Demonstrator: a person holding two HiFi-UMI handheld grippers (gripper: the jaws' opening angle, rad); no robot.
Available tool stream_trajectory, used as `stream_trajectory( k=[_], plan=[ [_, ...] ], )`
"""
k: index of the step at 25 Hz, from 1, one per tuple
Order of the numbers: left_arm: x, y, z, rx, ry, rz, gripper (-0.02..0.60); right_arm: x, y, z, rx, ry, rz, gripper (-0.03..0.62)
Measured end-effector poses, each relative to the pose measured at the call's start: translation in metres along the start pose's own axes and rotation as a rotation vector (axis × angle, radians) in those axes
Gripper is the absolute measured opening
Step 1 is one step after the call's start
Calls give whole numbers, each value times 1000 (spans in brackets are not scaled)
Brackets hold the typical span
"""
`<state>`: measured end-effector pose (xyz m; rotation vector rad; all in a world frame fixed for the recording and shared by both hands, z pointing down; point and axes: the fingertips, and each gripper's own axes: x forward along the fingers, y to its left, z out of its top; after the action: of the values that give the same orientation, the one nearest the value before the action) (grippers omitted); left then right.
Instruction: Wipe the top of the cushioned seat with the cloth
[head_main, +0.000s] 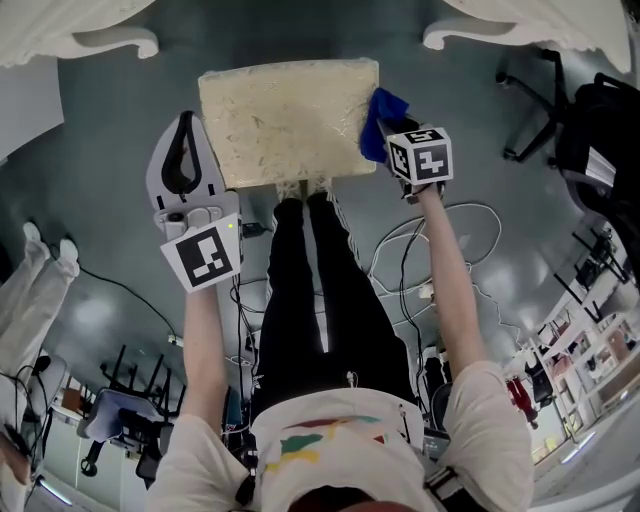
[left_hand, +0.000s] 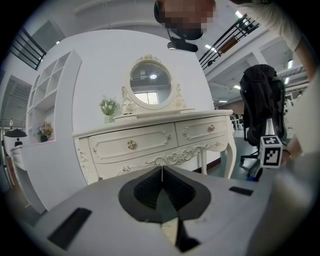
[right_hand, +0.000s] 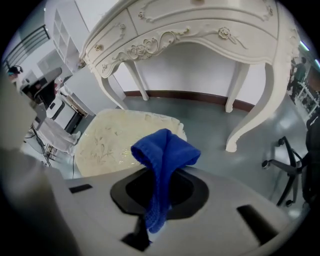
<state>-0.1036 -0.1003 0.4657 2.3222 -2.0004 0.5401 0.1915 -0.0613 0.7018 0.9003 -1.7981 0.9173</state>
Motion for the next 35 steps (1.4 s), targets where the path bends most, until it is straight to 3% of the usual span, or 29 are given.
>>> stream_trajectory(
  k=[6,15,23,31,35],
  plan=[
    [-8,0,-2,5,-1,3,6,2,-19,-10,-15,43,-75,32],
    [-16,10,-4,6,0,29,6,-5,-14,-4,-26,38,-74,33],
    [-28,24,8,-10,-13,72,6,-72,56,46,-19,-84,62,34],
    [-51,44,11,-42,-23,126,6,-119,180,97,-54,-255,293,34],
    [-61,53,6,-45,-19,157,6,-110,232,107,7,-295,412,34]
  ],
)
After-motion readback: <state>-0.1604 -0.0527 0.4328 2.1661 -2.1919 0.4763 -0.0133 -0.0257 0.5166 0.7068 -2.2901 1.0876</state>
